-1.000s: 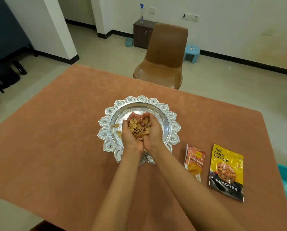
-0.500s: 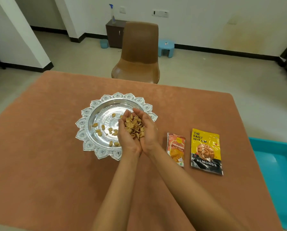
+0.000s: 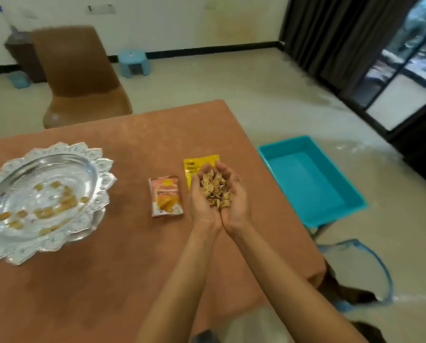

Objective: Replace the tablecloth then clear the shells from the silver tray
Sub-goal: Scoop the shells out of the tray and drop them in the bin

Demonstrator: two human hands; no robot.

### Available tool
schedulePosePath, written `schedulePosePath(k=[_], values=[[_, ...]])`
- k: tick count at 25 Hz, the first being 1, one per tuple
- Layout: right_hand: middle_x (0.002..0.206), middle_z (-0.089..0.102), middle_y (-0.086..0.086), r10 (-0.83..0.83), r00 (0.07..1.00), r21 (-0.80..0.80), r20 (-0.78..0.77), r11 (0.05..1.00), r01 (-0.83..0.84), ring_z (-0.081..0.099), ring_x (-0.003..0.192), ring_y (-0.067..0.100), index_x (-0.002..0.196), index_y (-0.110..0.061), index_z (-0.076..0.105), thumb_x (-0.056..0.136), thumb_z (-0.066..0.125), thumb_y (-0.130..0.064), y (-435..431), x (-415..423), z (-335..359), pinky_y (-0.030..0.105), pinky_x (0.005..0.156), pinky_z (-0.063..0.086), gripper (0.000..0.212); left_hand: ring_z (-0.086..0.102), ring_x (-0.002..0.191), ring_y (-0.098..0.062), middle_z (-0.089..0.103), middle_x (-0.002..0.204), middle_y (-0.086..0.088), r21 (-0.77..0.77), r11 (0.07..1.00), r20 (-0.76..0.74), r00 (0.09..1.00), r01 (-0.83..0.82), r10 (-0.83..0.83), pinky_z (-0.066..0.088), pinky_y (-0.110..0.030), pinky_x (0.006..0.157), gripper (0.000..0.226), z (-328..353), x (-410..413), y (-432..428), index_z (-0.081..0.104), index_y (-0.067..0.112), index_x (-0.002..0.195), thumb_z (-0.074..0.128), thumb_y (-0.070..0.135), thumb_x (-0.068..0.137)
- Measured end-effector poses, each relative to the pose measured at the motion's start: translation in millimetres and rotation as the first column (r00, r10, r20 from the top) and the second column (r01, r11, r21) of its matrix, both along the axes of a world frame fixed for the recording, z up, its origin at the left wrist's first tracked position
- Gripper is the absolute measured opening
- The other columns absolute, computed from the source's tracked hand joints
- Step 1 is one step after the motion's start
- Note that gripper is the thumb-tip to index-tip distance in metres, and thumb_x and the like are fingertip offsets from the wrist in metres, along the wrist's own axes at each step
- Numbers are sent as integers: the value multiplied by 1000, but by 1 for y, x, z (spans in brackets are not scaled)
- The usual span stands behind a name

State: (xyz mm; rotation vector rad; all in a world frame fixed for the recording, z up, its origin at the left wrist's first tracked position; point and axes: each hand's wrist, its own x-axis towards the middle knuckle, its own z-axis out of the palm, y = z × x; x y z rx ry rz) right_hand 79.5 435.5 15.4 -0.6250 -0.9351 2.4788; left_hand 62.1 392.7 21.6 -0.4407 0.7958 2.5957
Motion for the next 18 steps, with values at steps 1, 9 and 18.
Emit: schedulePosePath(k=[1,9,18], values=[[108,67,12,-56,998,-36,9,998,56,67,96,21,118,0,57,101,29,-15,20,27,-2,29,80,56,36,69,88,-23,71,96,-9,-30,998,27,999,46,-45,57,-35,77,37,-11,17,25,64,11,103,35,33,101],[120,60,22,-515,839,-45,173,847,529,61,105,30,120,6,55,100,33,-12,146,290,-31,51,102,43,35,61,112,-22,66,117,-7,-132,843,123,853,521,-508,45,-36,98,42,-79,267,181,70,20,106,39,45,96],[113,68,11,-728,538,-202,425,504,840,64,107,27,105,-11,72,75,68,-28,199,499,-153,40,90,50,35,64,106,-28,71,108,-10,-314,391,326,485,865,-812,48,-44,96,33,-159,471,233,70,13,105,54,37,89]])
